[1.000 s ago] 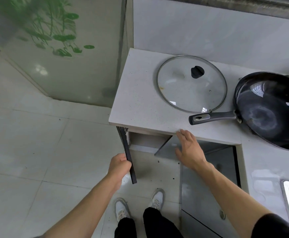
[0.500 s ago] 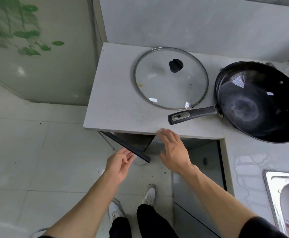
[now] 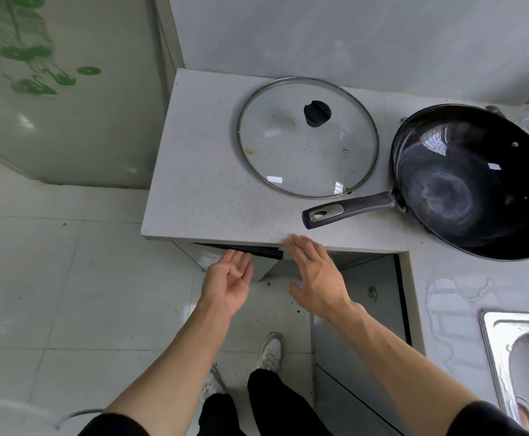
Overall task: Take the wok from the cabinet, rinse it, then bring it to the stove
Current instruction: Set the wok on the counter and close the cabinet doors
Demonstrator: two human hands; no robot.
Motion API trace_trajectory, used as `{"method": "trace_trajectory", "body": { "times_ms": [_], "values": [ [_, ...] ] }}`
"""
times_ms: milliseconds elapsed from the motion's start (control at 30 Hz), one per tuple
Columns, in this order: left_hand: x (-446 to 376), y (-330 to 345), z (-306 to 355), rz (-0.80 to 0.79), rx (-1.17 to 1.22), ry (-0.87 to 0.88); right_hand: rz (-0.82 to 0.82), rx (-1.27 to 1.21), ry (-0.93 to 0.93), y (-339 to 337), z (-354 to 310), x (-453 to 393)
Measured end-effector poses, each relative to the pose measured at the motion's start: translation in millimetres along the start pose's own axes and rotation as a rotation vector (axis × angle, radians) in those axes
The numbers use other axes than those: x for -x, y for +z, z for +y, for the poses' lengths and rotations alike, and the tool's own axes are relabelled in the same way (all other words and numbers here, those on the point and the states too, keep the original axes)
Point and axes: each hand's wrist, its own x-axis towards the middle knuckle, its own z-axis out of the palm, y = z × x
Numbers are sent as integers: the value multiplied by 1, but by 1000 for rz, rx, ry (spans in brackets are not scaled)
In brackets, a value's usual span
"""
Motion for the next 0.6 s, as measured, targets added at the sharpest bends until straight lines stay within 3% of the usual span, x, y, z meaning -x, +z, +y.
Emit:
{"method": "trace_trajectory", "body": {
  "times_ms": [200, 600],
  "values": [
    [-5, 20, -1, -28, 141, 29, -12, 10, -9, -1, 1, -1],
    [-10, 21, 5, -17, 94, -1, -2, -7, -6, -5, -4, 1]
  ]
}}
